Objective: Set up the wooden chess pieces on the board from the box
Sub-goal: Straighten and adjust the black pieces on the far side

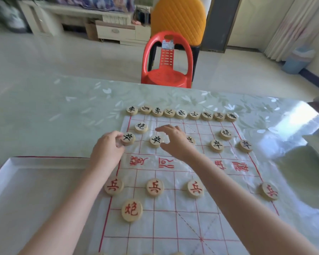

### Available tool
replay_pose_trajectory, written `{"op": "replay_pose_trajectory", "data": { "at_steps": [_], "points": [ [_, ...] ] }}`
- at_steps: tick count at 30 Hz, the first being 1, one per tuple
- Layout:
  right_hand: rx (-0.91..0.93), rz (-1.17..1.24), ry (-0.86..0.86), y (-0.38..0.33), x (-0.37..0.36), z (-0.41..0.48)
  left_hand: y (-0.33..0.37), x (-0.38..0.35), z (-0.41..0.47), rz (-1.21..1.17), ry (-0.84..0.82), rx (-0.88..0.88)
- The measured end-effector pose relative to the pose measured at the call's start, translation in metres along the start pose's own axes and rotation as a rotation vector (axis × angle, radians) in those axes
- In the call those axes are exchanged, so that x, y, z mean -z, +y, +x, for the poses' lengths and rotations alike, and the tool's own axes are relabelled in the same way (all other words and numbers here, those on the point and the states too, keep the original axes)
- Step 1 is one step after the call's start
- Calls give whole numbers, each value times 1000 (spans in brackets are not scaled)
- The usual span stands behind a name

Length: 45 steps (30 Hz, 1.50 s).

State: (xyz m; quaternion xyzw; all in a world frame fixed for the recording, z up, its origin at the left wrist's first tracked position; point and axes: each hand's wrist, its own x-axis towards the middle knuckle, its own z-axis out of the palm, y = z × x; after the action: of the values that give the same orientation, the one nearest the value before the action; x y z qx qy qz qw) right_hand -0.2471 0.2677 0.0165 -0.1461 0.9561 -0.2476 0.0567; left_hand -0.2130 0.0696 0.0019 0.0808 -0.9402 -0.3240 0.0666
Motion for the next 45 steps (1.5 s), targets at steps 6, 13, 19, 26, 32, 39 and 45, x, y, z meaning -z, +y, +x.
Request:
{"op": "replay_pose_trajectory", "data": {
  "at_steps": [6, 13, 19, 26, 32, 39, 45],
  "points": [
    [106, -191, -217, 13, 5, 31, -2, 2, 50, 154, -250, -305],
    [184, -123, -210, 23, -12, 38, -15, -7, 60, 214, -392, -355],
    [34, -220, -59, 26, -15, 37, -26, -13, 61, 228, -288, -346],
    [0, -155, -7, 22, -17, 29, -19, -3, 54, 334, -209, -323],
    [93, -80, -107, 21, -17, 27, -12, -14, 46, 96, -374, -371],
    [-35, -102, 25, 16, -23, 29, -20, -19, 46, 172, -166, -282],
    [-12, -137, 58, 14, -27, 26, -27, -20, 48, 180, -65, -192]
  ]
}}
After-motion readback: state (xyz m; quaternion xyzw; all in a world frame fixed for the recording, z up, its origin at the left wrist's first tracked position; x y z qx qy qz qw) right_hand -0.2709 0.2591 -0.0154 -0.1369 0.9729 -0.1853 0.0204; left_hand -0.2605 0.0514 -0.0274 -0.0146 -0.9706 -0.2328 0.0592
